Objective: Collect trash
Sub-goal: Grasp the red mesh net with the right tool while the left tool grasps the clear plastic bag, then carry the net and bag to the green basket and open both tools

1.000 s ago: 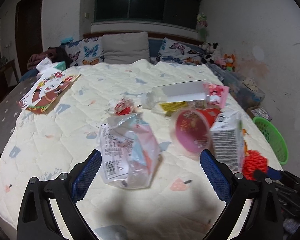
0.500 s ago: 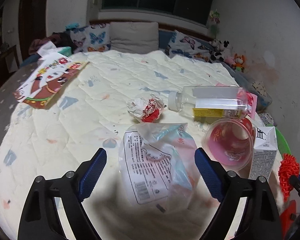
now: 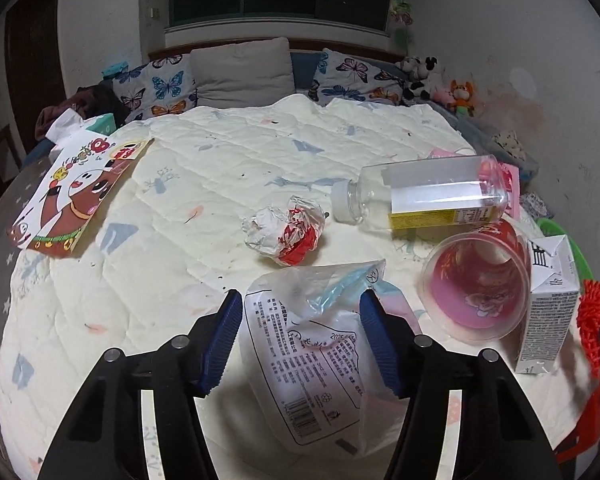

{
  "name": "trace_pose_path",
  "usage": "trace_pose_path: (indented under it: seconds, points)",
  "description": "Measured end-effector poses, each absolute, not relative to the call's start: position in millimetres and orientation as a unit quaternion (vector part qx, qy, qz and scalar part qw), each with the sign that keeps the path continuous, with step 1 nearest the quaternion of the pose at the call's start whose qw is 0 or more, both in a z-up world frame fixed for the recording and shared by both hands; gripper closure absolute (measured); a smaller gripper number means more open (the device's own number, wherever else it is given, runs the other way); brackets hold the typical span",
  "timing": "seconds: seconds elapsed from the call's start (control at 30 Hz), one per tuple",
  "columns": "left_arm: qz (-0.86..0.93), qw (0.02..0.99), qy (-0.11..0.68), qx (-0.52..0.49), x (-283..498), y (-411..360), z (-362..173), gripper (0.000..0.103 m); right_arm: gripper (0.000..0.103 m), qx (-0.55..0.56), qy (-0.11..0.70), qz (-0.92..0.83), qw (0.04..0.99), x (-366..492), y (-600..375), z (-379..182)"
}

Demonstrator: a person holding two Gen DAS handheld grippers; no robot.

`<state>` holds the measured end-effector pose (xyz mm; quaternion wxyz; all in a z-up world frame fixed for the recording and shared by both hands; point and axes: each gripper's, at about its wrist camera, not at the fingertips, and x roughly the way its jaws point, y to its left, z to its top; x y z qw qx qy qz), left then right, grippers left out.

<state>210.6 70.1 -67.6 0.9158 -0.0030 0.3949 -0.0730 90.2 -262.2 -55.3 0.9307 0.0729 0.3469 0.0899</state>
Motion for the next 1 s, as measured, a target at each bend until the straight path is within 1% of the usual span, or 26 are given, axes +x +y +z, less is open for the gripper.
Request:
trace_pose_path:
  seconds: [0.07,0.13,0.17,0.2,0.23,0.27,0.37,0.5,0.6,0.7,0.8,0.87,1.0]
  points:
    - [-0.075,0.913,0.400,0.002,213.2,67.8,-70.0,0.052,0.061,0.074,0.348,0.092,0.930,90.8,-262.1,-54.9]
    - [-0.089,0.908,0.408,-0.018,213.2,69.6,-70.0,0.052,0.061,0.073,0.349,0.093,0.930,90.9,-260.5,-55.4]
    - [-0.099,0.907,0.408,-0.031,211.3,70.0,-68.0,0.049,0.061,0.074,0.349,0.093,0.929,91.2,-260.6,-55.5]
    - [-0.097,0.908,0.406,-0.036,209.5,69.1,-66.5,0.042,0.061,0.075,0.350,0.094,0.929,91.4,-260.7,-55.9]
    - [-0.090,0.909,0.405,-0.039,207.1,67.3,-64.9,0.028,0.061,0.076,0.351,0.093,0.929,92.0,-261.2,-56.6]
    - [-0.090,0.910,0.402,-0.042,204.8,64.9,-63.1,0.025,0.061,0.077,0.352,0.094,0.928,93.1,-261.6,-57.3]
    - [-0.082,0.911,0.401,-0.055,201.6,57.0,-60.6,0.023,0.061,0.079,0.352,0.096,0.928,95.6,-262.5,-58.7]
    - [-0.060,0.901,0.419,-0.099,207.9,50.7,-66.1,0.023,0.061,0.078,0.351,0.101,0.928,96.2,-262.5,-60.4]
    - [-0.019,0.903,0.416,-0.106,213.8,43.6,-70.7,0.023,0.061,0.082,0.353,0.103,0.926,96.3,-265.0,-62.0]
    - [0.002,0.893,0.434,-0.118,224.7,38.0,-80.2,0.024,0.061,0.080,0.353,0.104,0.926,94.7,-266.5,-62.4]
    - [0.024,0.892,0.439,-0.105,230.0,35.3,-87.9,0.031,0.061,0.084,0.350,0.104,0.927,92.9,-268.6,-61.4]
    - [0.019,0.890,0.444,-0.107,229.3,35.9,-89.7,0.039,0.061,0.086,0.350,0.104,0.927,91.9,-271.3,-62.0]
    - [0.007,0.896,0.430,-0.107,218.2,41.5,-82.8,0.043,0.061,0.091,0.349,0.102,0.927,92.6,-275.1,-62.6]
